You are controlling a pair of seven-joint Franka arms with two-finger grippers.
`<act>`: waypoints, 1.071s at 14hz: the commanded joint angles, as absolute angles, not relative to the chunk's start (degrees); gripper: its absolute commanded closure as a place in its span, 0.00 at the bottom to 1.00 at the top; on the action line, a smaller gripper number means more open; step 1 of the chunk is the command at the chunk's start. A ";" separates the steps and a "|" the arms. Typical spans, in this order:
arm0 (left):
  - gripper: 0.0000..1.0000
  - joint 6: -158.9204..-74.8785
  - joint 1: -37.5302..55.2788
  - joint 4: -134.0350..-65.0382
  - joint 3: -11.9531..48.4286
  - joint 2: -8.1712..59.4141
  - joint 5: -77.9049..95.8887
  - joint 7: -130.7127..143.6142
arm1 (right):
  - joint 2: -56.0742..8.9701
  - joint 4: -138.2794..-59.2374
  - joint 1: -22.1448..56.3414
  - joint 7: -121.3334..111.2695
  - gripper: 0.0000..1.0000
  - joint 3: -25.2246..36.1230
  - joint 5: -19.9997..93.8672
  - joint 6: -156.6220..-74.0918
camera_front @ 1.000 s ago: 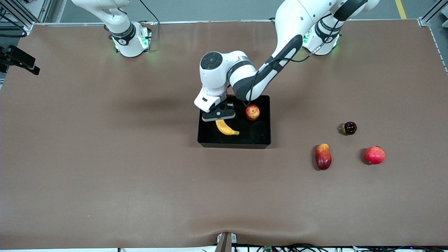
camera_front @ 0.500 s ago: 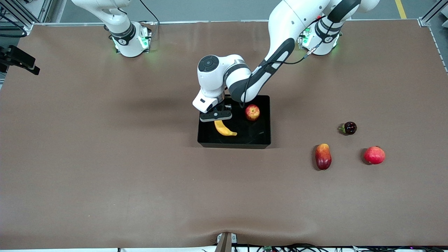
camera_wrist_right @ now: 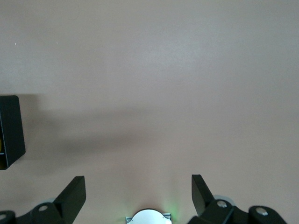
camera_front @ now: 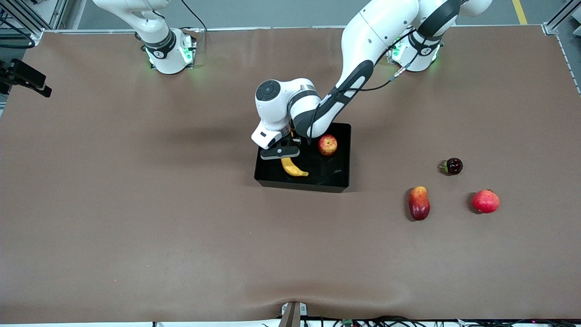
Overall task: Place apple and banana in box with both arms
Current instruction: 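Lower the banana into the box and open the left gripper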
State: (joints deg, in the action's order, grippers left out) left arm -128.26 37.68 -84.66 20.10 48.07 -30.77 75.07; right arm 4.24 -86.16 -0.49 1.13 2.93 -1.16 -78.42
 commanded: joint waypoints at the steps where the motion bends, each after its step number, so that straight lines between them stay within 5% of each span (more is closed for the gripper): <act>1: 0.00 -128.41 37.80 -83.41 19.69 47.82 -32.34 77.08 | 4.75 -85.87 -0.26 1.05 0.00 3.08 -0.26 -77.87; 8: 0.00 -125.96 31.74 -83.23 19.95 36.23 -31.46 76.73 | 4.75 -85.87 -0.44 1.05 0.00 3.16 -0.26 -77.87; 15: 0.00 -107.25 19.63 -82.79 20.30 18.48 -17.16 51.10 | 4.75 -85.87 -0.35 1.05 0.00 3.08 -0.26 -77.87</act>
